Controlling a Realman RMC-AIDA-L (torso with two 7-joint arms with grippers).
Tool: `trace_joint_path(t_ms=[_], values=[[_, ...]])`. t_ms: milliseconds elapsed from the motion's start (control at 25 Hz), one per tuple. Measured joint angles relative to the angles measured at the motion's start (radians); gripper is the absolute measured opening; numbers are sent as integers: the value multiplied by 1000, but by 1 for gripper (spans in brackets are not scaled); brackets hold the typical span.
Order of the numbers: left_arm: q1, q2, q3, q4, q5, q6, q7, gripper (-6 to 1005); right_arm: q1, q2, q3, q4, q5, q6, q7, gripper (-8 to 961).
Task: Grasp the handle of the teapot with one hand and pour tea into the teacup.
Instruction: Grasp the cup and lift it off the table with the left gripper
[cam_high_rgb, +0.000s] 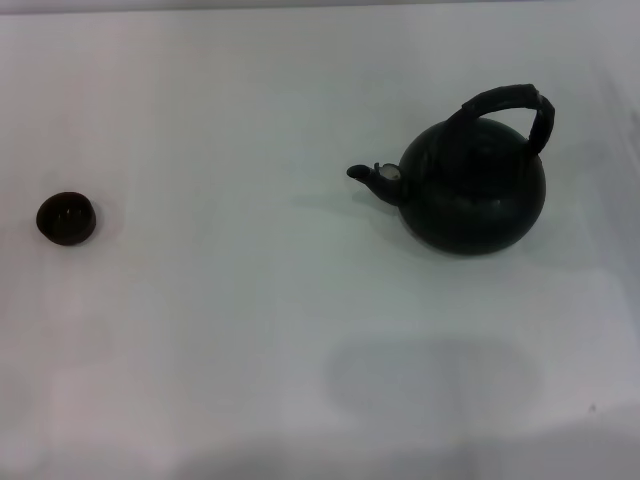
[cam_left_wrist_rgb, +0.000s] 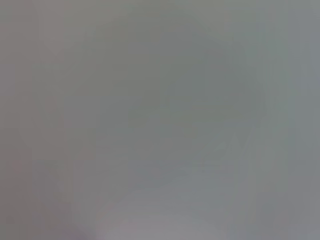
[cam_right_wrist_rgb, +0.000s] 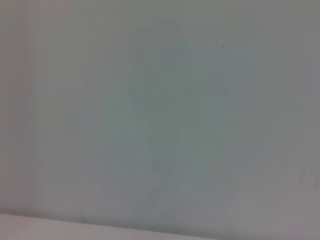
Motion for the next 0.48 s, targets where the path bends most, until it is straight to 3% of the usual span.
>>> trace_joint_path(t_ms=[480], values=[[-32, -2, -1, 9, 188, -14, 4, 813, 0, 0, 0, 1, 2, 0, 1, 664]])
